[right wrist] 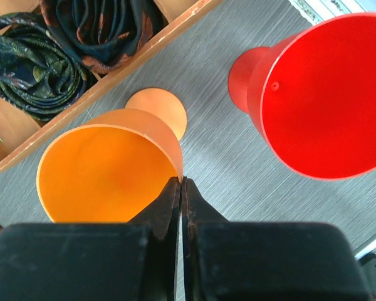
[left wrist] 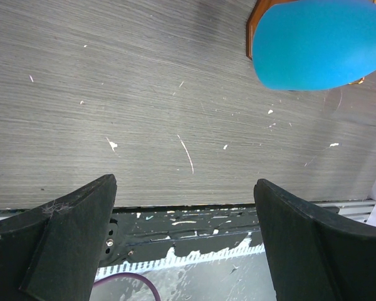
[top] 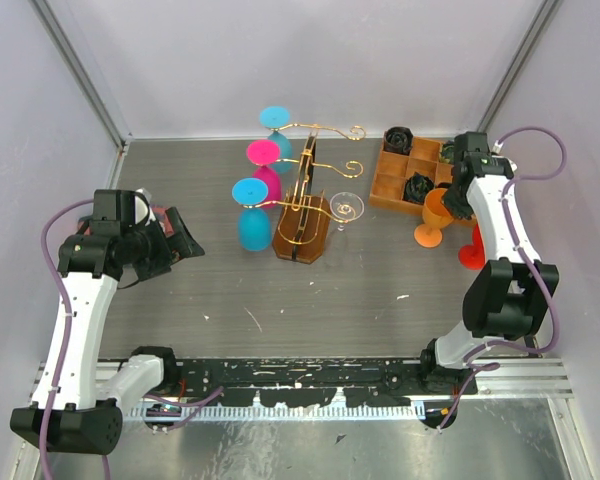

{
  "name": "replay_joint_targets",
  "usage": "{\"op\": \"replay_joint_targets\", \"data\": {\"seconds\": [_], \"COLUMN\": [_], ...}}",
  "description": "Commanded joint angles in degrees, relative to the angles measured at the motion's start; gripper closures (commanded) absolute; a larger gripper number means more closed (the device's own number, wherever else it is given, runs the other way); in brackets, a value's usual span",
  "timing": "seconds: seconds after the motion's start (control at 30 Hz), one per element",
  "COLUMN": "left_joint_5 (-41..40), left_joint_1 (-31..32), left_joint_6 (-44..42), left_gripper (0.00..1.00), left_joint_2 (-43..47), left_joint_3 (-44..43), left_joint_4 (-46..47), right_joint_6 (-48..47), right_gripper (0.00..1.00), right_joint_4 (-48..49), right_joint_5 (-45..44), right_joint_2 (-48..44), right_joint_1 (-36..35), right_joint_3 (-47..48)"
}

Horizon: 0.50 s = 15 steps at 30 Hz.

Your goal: Take the wine glass off the wine glass rack

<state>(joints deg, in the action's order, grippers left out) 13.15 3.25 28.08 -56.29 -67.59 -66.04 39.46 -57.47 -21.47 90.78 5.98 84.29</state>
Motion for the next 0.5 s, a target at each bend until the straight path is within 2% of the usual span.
{"op": "replay_joint_targets", "data": {"seconds": [0.0, 0.17, 0.3, 0.43, 0.47], "left_joint_5": [0.22, 0.1, 0.28, 0.46, 0.61], "left_joint_1": [-0.07, -0.1, -0.12, -0.13, -0.11], "left_joint_6": [-1.17, -1.16, -1.09, -1.0, -1.0], "left_gripper": [0.02, 0.01, 0.01, 0.01, 0.02], "left_joint_2": [0.37, 0.4, 0.24, -0.08, -0.24], "left_joint_3": [0.28, 0.09, 0.09, -0.03, -0.07], "left_joint_4": [0.31, 0.28, 0.32, 0.58, 0.6], "right_joint_6": [-1.63, -2.57, -3.05, -3.28, -3.47], "right_gripper": [0.98, 0.93, 0.75, 0.46, 0.42], "right_joint_4": [3.78, 3.57, 3.74, 3.48, 2.98], "right_joint_5": [-0.97, -0.27, -0.07, -0.15, -0.33], "right_joint_2": [-1.07, 0.32, -0.13, -1.2, -1.34], "right_joint_1": [1.06, 2.74, 3.07, 3.07, 3.07], "right_joint_3": [-0.39, -0.15, -0.13, 1.67, 2.77]}}
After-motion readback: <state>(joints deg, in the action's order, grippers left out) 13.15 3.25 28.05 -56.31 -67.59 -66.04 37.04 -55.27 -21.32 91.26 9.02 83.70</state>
